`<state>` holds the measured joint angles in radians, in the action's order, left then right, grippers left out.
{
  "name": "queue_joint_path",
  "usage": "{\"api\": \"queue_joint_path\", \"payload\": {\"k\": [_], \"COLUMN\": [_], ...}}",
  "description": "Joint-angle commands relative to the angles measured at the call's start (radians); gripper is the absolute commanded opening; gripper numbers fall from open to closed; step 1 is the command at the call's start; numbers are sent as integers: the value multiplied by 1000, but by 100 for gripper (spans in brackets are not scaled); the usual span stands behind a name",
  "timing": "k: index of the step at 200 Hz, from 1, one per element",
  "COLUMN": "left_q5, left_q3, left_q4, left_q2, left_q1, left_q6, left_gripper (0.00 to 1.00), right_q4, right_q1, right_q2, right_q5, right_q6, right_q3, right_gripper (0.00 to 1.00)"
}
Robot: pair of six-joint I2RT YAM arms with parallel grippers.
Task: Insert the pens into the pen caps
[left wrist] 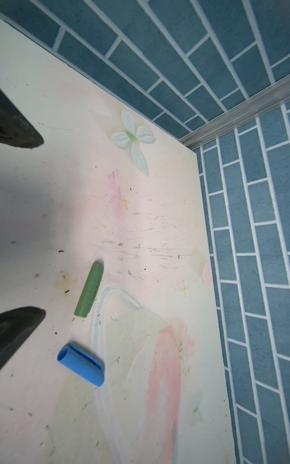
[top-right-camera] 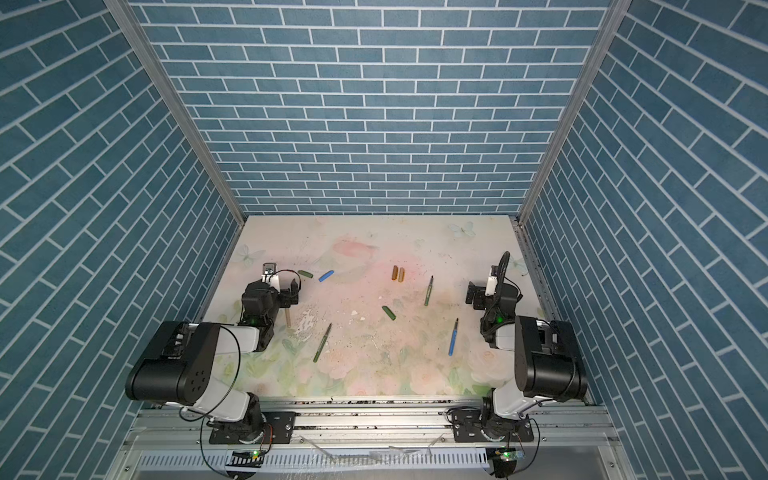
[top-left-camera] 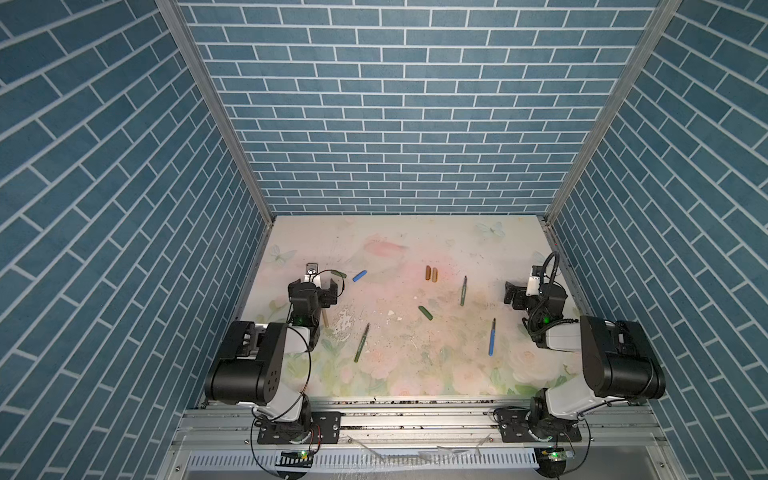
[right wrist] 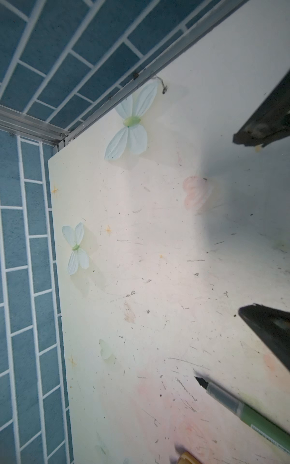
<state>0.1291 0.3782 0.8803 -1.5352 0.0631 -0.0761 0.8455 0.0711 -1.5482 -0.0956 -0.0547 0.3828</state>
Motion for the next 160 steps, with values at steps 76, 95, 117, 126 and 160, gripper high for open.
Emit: {"api": "queue_joint_path", "payload": {"k": [76, 95, 117, 126, 160], "left_q5": [-10, -11, -11, -11, -10], "left_q3": [1, 1, 2, 2, 2], "left_q4": [0, -1, -1, -2, -1], "left_q2": [6, 6, 6, 7, 6], "left_q1": [-3, -3, -3, -3, -4], "left_q6": [-5, -5, -5, -5, -6], "left_gripper": [100, 100, 99, 100, 99], "right_q4": [24, 24, 25, 24, 25], "right_q1": [-1, -1, -2, -2, -2], "right_q2": [5, 6, 6, 5, 4], "right_q5": [-3, -3, -3, -2, -1], "right_q6": [12, 13, 13, 13, 14], "right_q3": [10, 10, 11, 10, 10], "right_gripper": [99, 99, 99, 99, 99]}}
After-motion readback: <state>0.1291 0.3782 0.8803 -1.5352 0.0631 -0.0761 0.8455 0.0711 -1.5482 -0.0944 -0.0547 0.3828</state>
